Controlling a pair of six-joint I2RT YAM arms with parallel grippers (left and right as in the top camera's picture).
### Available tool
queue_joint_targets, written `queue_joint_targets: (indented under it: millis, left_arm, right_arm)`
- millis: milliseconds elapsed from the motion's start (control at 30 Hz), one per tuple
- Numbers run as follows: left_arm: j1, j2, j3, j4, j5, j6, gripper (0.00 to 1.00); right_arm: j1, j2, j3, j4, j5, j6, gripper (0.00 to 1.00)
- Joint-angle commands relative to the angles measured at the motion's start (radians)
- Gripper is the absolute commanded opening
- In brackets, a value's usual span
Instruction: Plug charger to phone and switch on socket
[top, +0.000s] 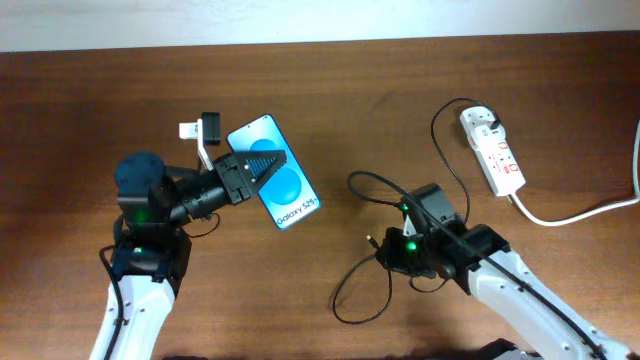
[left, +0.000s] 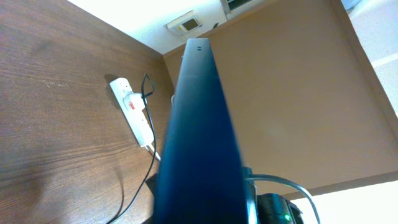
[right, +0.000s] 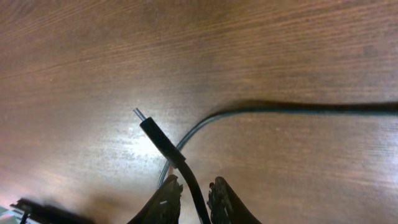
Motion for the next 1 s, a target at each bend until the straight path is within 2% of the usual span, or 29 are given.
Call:
queue_joint_targets:
  millis: [0, 133, 267, 367, 400, 433, 467, 500, 667, 700, 800, 967]
  left_arm:
    - [0.003, -0.007, 0.012, 0.005, 0.021, -0.005, 0.00]
    - [0.003, -0.007, 0.012, 0.006, 0.021, -0.005, 0.00]
    - [0.003, -0.007, 0.012, 0.006, 0.021, -0.005, 0.00]
    - [0.003, -0.007, 0.012, 0.006, 0.026, -0.005, 0.00]
    - [0.003, -0.007, 0.012, 0.005, 0.029, -0.005, 0.00]
    - [0.003, -0.007, 0.012, 0.006, 0.032, -0.005, 0.00]
    - [0.003, -0.007, 0.012, 0.006, 0.034, -0.005, 0.00]
    - [0.003, -0.007, 0.012, 0.006, 0.036, -0.005, 0.00]
    - [0.003, -0.007, 0.012, 0.006, 0.036, -0.005, 0.00]
    - [0.003, -0.007, 0.012, 0.006, 0.036, -0.005, 0.00]
    - [0.003, -0.007, 0.012, 0.006, 0.038, -0.005, 0.00]
    - [0.003, -0.007, 0.012, 0.006, 0.039, -0.005, 0.00]
  right_arm:
    - [-0.004, 0.031, 0.009, 0.027, 0.011, -0.046, 0.04]
    - [-0.004, 0.032, 0.009, 0.038, 0.002, -0.078, 0.04]
    - [-0.004, 0.019, 0.009, 0.089, -0.104, -0.079, 0.04]
    - [-0.004, 0.009, 0.009, 0.080, -0.042, -0.078, 0.04]
    - [-0.004, 0.009, 0.009, 0.042, 0.010, -0.077, 0.21]
    - [-0.004, 0.009, 0.009, 0.025, 0.024, -0.078, 0.46]
    - [-0.004, 0.009, 0.009, 0.011, 0.037, -0.078, 0.52]
    - [-0.004, 0.009, 0.009, 0.006, 0.042, -0.078, 0.53]
    - [-0.006, 0.009, 0.011, 0.045, 0.064, -0.077, 0.82]
    - [-0.016, 0.009, 0.016, 0.055, 0.064, -0.068, 0.86]
    - [-0.076, 0.009, 0.051, 0.034, 0.058, -0.023, 0.86]
    - [-0.276, 0.009, 0.215, -0.176, -0.043, 0.060, 0.93]
